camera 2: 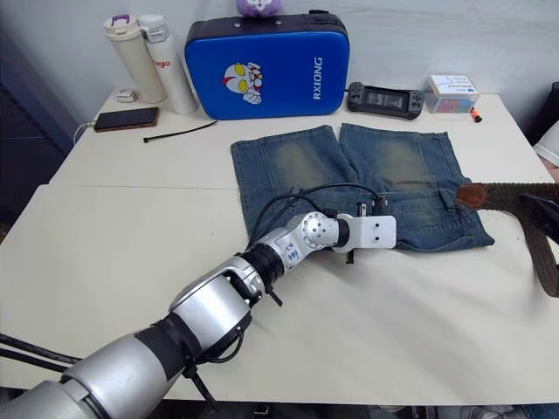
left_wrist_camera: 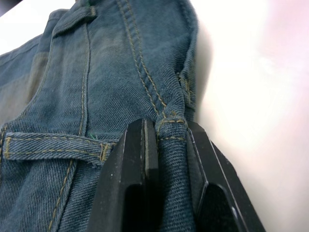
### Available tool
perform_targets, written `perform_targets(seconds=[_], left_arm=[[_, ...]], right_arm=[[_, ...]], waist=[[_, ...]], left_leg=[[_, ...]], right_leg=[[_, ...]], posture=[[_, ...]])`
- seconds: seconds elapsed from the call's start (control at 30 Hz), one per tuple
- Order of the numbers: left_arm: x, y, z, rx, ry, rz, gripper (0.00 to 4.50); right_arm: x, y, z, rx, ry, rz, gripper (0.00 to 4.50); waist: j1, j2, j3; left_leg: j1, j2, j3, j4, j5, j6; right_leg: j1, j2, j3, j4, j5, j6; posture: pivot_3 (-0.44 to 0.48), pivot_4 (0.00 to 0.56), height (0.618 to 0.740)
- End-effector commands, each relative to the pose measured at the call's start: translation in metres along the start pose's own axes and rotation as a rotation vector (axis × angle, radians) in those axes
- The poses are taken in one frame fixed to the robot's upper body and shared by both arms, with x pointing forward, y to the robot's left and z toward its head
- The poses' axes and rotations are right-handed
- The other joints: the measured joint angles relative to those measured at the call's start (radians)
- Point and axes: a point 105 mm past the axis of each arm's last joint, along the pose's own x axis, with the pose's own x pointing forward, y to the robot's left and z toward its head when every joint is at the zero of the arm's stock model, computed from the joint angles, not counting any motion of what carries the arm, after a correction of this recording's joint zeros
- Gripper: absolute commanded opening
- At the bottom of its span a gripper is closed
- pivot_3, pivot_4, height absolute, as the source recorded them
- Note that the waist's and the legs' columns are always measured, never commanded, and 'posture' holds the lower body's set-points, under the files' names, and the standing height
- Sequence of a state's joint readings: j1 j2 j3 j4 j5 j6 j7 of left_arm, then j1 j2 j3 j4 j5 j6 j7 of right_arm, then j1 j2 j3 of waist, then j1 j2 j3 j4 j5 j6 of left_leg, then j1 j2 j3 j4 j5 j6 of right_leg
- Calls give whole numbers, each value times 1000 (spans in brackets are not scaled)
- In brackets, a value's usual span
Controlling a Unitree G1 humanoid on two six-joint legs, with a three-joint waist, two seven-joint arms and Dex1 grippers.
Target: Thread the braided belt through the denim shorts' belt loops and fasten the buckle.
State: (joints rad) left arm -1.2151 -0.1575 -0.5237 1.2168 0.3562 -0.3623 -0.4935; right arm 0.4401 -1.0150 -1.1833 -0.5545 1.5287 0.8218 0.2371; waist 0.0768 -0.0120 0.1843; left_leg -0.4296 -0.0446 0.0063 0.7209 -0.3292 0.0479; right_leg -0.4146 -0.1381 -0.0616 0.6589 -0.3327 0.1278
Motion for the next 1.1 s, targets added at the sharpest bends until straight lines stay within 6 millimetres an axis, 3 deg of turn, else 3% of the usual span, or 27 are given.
perform_targets(seconds=[0.03,0.1,0.17,0.43,0.63,0.8,0.93,1.1], left_arm=[[-26,-9,-30,23,19,-87,366],[-59,-15,-56,28,22,-147,366],[-84,-22,-69,20,18,-191,366],[-169,-52,-86,-42,30,-333,366],[-201,-54,-81,-115,36,-370,366],[-203,-67,-75,-212,36,-406,366],[-214,-64,-69,-349,44,-408,2193],[-233,-41,-59,-436,54,-343,4371]], right_arm=[[5,5,4,3,1,49,0],[13,17,-10,71,32,114,0],[17,25,-23,132,51,145,0],[14,58,-54,293,111,237,0],[12,69,-61,346,130,251,0],[18,73,-63,360,130,262,0],[25,76,-64,366,144,272,0],[32,78,-65,344,175,284,0]], waist=[[-4,0,0],[-21,3,-2],[-37,2,-2],[-52,6,-5],[-51,7,-5],[-51,7,-5],[-51,7,-5],[-50,7,-5]], left_leg=[[0,0,0,0,0,0],[3,1,2,-1,0,-1],[6,5,5,-1,-1,-5],[7,7,2,-1,-2,-6],[8,6,1,2,-2,-5],[7,6,1,1,-2,-5],[7,6,1,2,-2,-5],[7,6,0,3,-2,-4]], right_leg=[[0,0,0,0,0,0],[0,1,0,1,0,0],[1,5,0,1,-1,-2],[3,5,-3,4,-2,-4],[5,4,-3,3,-2,-4],[5,4,-3,5,-2,-4],[5,4,-3,5,-2,-4],[6,5,-3,5,-2,-4]], posture=[[0,150,664],[0,150,664],[0,150,664],[0,150,664],[0,150,664],[0,150,664],[0,150,664],[0,150,664]])
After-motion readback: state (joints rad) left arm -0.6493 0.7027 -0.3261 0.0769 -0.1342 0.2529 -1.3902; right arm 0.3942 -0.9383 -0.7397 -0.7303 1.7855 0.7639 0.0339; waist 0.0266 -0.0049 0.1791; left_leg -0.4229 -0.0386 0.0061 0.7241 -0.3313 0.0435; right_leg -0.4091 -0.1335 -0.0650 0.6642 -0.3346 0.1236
